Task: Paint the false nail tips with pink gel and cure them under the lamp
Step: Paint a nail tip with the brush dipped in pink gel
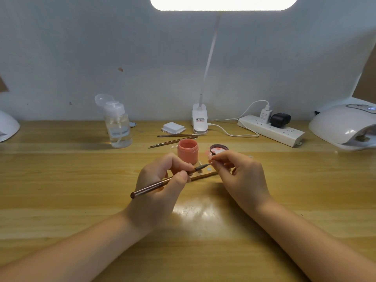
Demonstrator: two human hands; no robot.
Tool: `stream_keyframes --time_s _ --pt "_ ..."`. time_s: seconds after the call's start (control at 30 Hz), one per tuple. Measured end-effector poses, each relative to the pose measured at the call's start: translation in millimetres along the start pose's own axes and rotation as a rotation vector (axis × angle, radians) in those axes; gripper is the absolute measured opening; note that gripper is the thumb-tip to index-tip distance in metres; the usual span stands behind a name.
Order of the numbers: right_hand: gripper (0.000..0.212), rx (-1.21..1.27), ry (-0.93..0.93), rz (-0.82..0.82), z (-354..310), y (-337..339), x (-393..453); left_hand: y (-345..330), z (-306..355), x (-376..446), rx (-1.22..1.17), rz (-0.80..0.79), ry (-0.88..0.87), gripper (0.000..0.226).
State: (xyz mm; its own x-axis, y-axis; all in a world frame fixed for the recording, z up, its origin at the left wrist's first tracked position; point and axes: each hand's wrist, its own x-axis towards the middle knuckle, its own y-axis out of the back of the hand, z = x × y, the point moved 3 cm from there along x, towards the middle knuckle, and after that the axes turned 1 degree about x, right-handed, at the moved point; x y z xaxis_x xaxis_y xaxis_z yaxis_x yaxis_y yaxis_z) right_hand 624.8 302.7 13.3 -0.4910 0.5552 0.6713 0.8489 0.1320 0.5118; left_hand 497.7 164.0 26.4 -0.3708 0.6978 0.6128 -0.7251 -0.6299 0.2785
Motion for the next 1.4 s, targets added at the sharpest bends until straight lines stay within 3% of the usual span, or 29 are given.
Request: stream_keyframes --time_s 0.13,0.27,0.43,0.57,1.03,1.17,1.27,1.4 --pt "0.010 -0.003 0.011 0.000 -1 0 0 -2 -1 2 0.024 0.017 0.029 0.016" --pt "0.008 -0.020 0.024 0.016 -1 0 0 0 2 0 0.042 0.000 0.000 0.027" --pt "0.008 -0.018 0.031 0.012 -1 -1 0 -2 0 1 0.028 0.010 0.046 0.016" --pt "0.007 -0.013 0.034 0.023 -1 -1 0 -1 1 1 -0.019 0.008 0.031 0.025" --pt "0.007 0.002 0.010 0.005 0 -1 0 -2 -3 2 -0.126 -0.012 0.123 0.015" --pt "0.008 0.013 -0.006 0.002 1 -2 1 5 8 21 -0.192 0.097 0.132 0.015" --pt "0.008 0.010 -0.009 -0.012 1 -2 1 17 9 53 -0.055 0.199 0.219 0.015" --pt "0.009 -0.003 -0.004 -0.014 1 -2 1 27 3 101 0.429 0.109 0.356 0.021"
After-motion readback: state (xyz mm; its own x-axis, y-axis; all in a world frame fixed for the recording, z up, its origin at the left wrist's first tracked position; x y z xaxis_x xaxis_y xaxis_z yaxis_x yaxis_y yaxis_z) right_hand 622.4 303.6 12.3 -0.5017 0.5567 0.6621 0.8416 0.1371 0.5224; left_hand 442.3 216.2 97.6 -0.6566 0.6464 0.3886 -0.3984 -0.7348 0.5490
